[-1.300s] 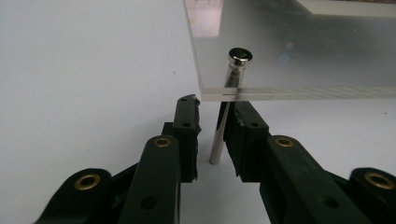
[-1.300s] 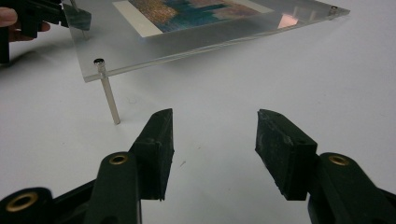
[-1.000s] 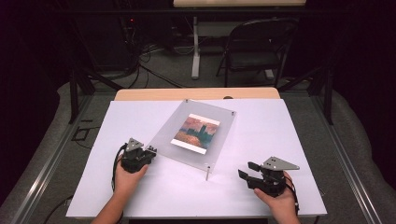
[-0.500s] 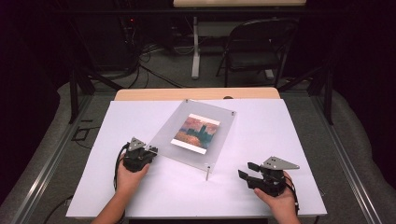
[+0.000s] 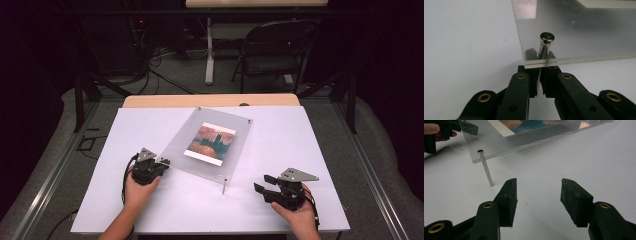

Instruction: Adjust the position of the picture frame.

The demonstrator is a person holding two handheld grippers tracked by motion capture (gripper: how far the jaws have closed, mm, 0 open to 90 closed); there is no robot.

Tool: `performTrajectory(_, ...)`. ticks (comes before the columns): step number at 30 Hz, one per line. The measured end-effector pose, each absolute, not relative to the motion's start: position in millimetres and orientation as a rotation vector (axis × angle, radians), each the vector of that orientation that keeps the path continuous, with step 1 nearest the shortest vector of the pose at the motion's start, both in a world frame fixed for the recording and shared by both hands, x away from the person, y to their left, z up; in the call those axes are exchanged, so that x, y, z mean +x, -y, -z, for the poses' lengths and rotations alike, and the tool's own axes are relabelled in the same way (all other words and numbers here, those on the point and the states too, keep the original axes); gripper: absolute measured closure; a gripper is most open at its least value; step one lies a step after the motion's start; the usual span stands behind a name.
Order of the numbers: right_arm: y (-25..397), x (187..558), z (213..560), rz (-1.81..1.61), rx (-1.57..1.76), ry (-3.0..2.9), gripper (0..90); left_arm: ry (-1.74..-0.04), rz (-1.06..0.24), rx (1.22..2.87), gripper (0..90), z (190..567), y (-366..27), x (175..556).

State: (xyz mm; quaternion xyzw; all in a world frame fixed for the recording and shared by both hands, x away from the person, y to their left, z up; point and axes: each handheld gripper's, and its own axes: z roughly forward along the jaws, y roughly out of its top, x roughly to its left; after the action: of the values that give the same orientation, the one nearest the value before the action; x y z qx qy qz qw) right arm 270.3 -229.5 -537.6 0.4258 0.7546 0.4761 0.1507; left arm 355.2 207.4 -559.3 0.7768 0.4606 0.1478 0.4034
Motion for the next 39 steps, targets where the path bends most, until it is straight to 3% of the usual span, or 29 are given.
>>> performTrajectory(23, 200.5, 270.5, 545.1, -1.382, 1.138, -2.316, 55.6, -1.066, -0.213, 2.015, 85.1, 539.1, -182.1, 323.6)
performTrajectory(34, 185.5, 281.0, 551.1, -1.414, 1.139, -2.335, 64.5, -1.065, -0.196, 2.007, 85.0, 536.2, -178.9, 320.3)
performTrajectory(39, 178.1, 284.4, 553.9, -1.395, 1.120, -2.339, 75.2, -1.062, -0.190, 2.011, 85.0, 536.2, -179.0, 319.8)
